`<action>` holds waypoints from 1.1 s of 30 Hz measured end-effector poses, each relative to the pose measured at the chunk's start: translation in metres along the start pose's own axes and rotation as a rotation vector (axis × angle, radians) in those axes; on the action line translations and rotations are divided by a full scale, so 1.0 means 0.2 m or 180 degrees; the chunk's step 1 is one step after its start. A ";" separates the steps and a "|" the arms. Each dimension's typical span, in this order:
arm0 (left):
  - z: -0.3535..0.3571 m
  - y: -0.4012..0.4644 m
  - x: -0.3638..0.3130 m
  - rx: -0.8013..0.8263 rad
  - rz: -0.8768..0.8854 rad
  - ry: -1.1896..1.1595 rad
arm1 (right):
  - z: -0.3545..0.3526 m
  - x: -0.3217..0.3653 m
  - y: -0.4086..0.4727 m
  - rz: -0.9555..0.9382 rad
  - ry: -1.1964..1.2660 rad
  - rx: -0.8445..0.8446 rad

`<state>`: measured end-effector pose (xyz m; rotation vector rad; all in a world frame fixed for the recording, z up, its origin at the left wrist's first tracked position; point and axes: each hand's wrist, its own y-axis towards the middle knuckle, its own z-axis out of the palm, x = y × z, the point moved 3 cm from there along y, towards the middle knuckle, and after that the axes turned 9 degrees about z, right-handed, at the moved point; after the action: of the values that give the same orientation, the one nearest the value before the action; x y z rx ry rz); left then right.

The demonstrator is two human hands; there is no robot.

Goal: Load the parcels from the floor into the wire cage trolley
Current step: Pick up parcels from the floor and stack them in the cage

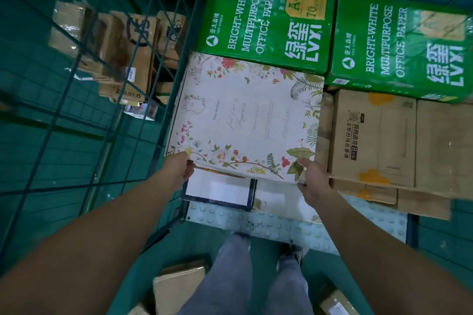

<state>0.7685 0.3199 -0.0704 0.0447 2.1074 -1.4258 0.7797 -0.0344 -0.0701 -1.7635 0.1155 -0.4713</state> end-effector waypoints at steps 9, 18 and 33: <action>0.02 -0.12 0.09 0.0555 -0.0017 0.0198 | -0.06 -0.03 -0.06 -0.0177 -0.0142 -0.0058; 0.11 -0.60 -0.01 0.0919 0.0455 0.0164 | -0.13 0.09 -0.31 -0.0517 -0.1020 0.0673; -0.06 -1.75 0.15 0.0753 0.1897 -0.0443 | -0.24 0.00 -1.32 -0.1647 -0.2801 0.1901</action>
<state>0.6192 0.1716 0.2110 0.5961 1.6103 -1.2499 0.7172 -0.0121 0.1902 -1.2495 -1.0173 -0.0346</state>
